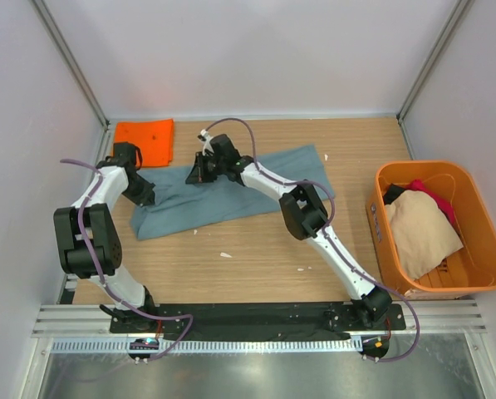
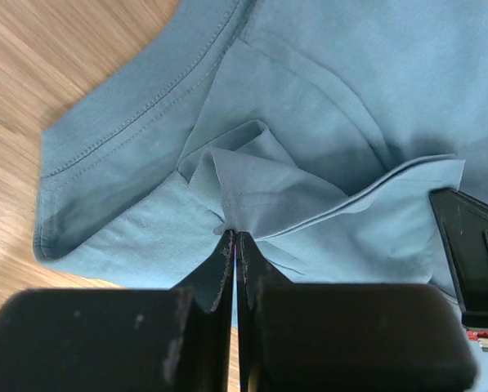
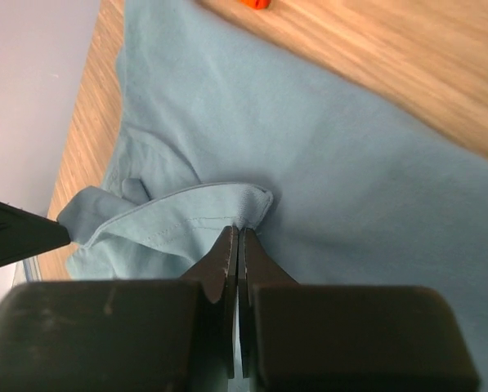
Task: Fold and stack the t-shirts
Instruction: Fold the tshirt
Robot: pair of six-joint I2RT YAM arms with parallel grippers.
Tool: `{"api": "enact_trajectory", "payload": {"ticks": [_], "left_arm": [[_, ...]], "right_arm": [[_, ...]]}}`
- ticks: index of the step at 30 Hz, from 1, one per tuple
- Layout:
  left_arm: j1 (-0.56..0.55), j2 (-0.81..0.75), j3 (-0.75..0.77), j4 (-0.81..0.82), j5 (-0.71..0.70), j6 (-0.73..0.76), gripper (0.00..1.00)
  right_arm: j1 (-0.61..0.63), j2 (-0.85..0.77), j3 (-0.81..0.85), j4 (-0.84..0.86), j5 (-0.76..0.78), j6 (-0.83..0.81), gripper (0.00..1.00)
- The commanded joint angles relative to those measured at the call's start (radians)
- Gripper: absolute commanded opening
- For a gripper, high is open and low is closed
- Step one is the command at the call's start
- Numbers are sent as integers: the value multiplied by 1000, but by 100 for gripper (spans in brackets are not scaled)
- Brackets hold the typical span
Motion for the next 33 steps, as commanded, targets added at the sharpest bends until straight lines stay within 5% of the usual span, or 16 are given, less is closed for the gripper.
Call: {"api": "enact_trajectory", "payload": {"ticks": [1, 10, 33], "left_arm": [[1, -19, 50, 28, 5, 38, 0], [2, 34, 171, 61, 96, 104, 0], [2, 234, 452, 46, 108, 107, 0]], "right_arm": [[-24, -66, 18, 43, 10, 18, 1], [-63, -230, -177, 101, 13, 25, 1], [-142, -163, -120, 173, -44, 105, 2]]}}
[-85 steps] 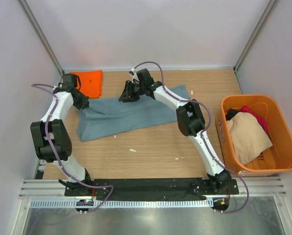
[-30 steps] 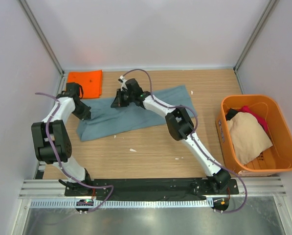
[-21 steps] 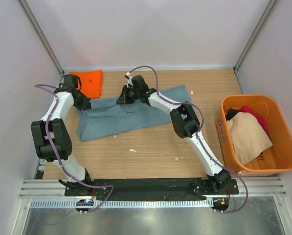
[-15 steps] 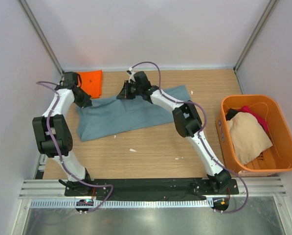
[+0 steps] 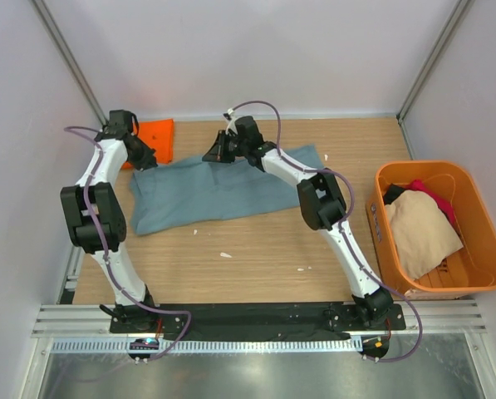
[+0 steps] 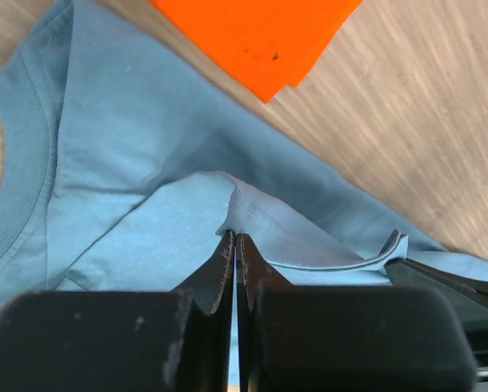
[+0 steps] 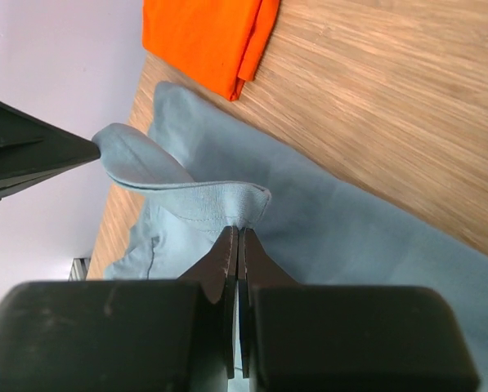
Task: Fold and stack the t-shirts
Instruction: Fold the tshirt
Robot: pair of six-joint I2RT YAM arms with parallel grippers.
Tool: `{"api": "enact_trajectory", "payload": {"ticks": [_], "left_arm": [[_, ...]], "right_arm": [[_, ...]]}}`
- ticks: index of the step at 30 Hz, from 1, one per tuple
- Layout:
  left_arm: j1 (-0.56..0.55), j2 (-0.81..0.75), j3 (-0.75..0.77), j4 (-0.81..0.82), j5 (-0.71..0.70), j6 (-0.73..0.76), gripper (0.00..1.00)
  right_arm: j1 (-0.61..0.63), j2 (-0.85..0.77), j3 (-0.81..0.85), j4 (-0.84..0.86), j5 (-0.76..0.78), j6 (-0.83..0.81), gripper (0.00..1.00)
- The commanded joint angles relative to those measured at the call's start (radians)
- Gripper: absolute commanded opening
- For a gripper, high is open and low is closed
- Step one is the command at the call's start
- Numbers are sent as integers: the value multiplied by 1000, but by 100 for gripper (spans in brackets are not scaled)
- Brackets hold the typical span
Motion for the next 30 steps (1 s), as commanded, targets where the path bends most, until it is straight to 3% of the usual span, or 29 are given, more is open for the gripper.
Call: {"api": "enact_trajectory", "payload": {"ticks": [1, 10, 18, 30], "left_arm": [[2, 15, 77, -6, -18, 6, 0], [1, -19, 97, -92, -124, -23, 0], [-16, -198, 8, -77, -244, -77, 0], [-18, -163, -4, -82, -244, -60, 0]], "right_arm": [[-13, -4, 62, 65, -20, 19, 1], [-21, 39, 85, 77, -61, 55, 2], [-22, 50, 83, 100, -74, 84, 2], [-22, 73, 82, 129, -75, 150, 3]]}}
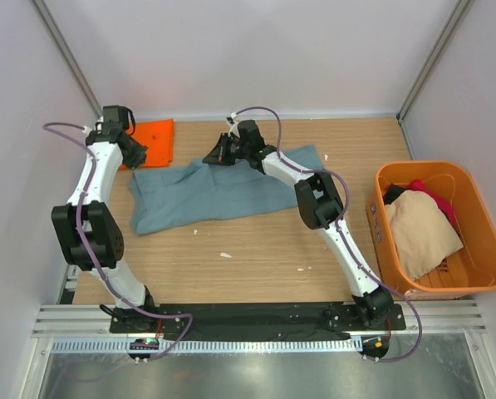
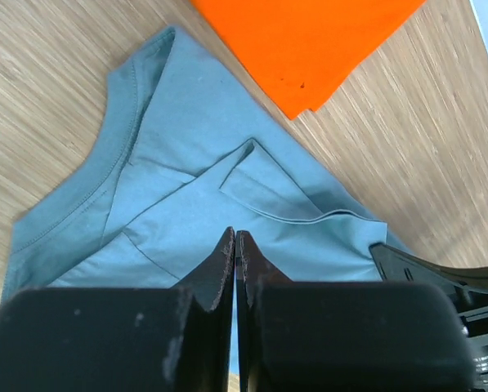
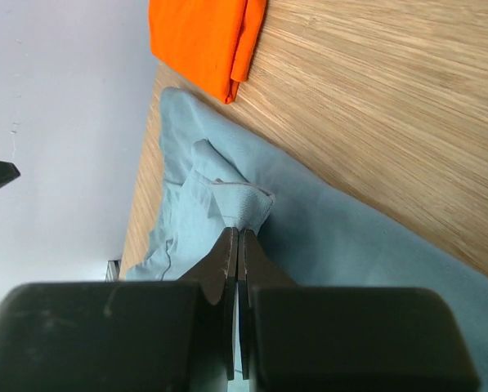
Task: Fold and stack the t-shirts
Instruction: Fold the tshirt
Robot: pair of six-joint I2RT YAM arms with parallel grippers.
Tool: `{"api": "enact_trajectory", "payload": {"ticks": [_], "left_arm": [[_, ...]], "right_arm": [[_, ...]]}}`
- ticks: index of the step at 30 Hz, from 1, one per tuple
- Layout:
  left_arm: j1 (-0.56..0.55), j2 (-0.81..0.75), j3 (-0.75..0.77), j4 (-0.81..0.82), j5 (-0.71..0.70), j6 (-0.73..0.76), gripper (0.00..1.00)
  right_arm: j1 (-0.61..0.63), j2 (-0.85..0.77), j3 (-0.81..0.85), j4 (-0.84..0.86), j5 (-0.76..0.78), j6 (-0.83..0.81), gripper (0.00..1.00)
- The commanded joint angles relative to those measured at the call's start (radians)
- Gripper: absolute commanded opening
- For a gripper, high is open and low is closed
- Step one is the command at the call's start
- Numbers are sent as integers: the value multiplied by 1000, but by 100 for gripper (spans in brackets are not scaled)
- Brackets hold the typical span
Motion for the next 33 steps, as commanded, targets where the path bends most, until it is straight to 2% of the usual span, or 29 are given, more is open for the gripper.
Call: {"api": "enact_trajectory", "payload": {"ticks": [1, 3, 5, 8, 10, 11, 15, 17, 20, 24, 26, 33], "left_arm": [[4, -2, -25, 46, 29, 34, 0], [4, 35, -22, 94, 102, 120, 5], [7, 82, 21, 85, 227, 157, 15], [8, 141, 16, 66, 312, 128, 22], [8, 130, -25, 101, 328, 78, 27], [8, 118, -54, 141, 314, 61, 33], [8, 87, -151, 210, 308, 16, 36], [13, 104, -159, 216, 329, -18, 34], [16, 127, -177, 230, 340, -68, 31], [16, 126, -215, 305, 332, -111, 32], [16, 133, -211, 316, 325, -117, 36], [16, 139, -228, 298, 271, -153, 42]], "right_arm": [[-4, -9, 36, 51, 0, 21, 3], [-4, -8, 34, 47, 0, 23, 5], [-6, -8, 36, 39, 2, 30, 15], [-4, -28, 45, -19, 21, 29, 28], [-6, -51, 46, -130, 81, 6, 43], [-6, -64, 42, -163, 101, 3, 45], [-10, -138, -12, -284, 230, 6, 46], [-10, -163, -17, -369, 285, 9, 46], [-9, -199, -53, -386, 342, 6, 46], [-9, -242, -102, -371, 350, -12, 47], [-9, -243, -118, -352, 338, -12, 47], [-6, -255, -115, -343, 318, -3, 47]]}}
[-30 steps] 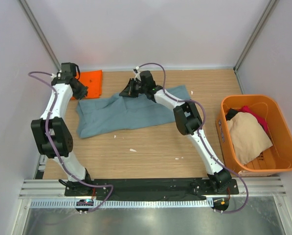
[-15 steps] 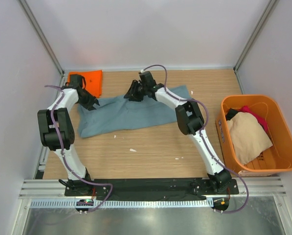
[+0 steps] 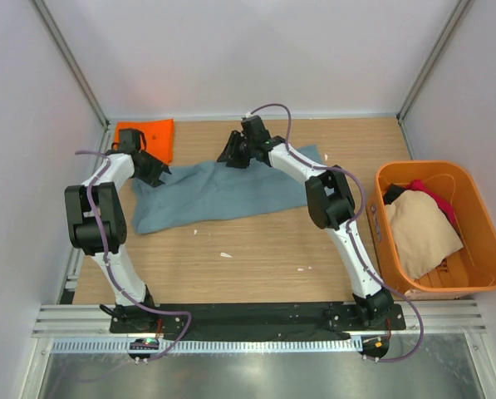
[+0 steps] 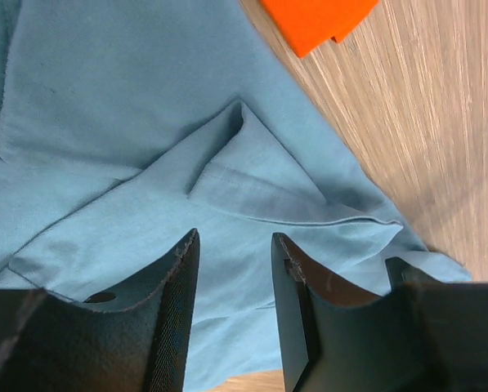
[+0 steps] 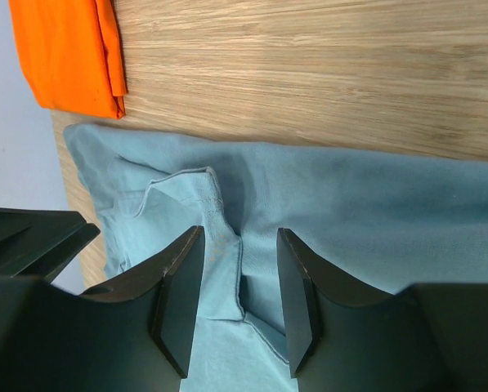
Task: Fold and stack the t-shirts
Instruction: Fold the tshirt
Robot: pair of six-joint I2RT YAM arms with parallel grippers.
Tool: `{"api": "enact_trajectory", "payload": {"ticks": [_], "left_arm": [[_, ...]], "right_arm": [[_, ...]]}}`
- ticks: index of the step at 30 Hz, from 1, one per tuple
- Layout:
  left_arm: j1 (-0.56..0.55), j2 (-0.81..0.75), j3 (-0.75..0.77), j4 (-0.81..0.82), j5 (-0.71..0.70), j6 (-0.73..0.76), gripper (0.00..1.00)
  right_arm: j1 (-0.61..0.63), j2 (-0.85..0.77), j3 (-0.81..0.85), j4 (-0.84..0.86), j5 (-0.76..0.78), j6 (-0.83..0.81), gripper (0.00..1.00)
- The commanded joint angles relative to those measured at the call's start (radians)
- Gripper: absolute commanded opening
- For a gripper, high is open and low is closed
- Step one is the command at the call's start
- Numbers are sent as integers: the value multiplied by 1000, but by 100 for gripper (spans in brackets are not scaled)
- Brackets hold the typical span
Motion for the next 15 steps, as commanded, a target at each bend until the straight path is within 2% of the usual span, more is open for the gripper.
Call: {"api": "enact_trajectory", "payload": {"ticks": [1, 15], "left_arm": [[5, -14, -22, 38, -40, -52, 42], [5, 101, 39, 35, -37, -138, 40]], "right_arm": [[3, -80, -5, 16, 12, -4, 47], [20, -94, -30, 51, -3, 4, 46]]}}
